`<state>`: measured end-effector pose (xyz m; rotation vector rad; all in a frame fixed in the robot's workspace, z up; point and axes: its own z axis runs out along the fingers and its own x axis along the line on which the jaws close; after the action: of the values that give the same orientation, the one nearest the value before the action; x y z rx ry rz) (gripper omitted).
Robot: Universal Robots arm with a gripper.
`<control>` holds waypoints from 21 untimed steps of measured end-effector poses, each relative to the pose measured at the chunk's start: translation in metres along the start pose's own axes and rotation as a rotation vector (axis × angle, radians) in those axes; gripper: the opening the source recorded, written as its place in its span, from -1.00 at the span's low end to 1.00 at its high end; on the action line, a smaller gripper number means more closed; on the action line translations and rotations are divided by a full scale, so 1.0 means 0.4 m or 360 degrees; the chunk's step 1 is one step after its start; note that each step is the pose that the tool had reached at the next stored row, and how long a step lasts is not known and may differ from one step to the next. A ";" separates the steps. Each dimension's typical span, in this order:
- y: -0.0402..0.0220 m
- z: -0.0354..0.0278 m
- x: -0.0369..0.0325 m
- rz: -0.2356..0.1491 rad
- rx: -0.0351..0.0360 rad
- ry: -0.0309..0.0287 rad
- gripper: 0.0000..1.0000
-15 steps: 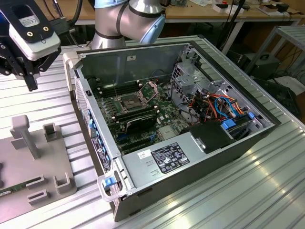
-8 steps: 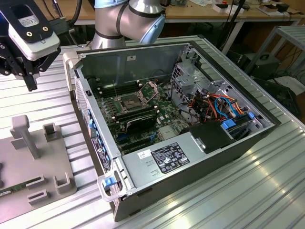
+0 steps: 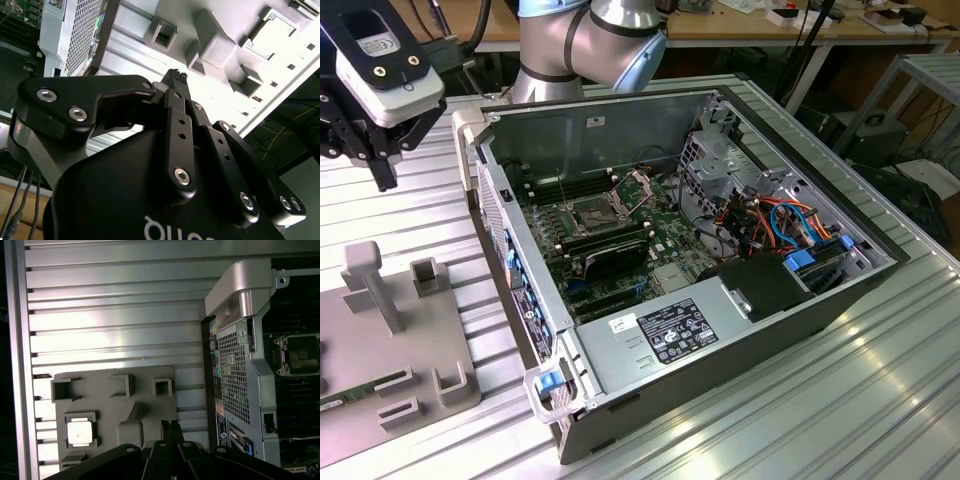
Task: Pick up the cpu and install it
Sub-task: 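Reach for the cpu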
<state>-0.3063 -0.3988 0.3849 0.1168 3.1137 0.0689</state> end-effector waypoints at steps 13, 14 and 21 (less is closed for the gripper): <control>-0.005 0.002 0.060 0.0000 0.0000 0.00001 -0.79; -0.005 0.003 0.066 0.0000 0.0000 0.00000 -0.79; -0.009 0.007 0.111 0.0000 0.0000 0.00001 -0.79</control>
<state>-0.3506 -0.3989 0.3809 0.1165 3.1138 0.0688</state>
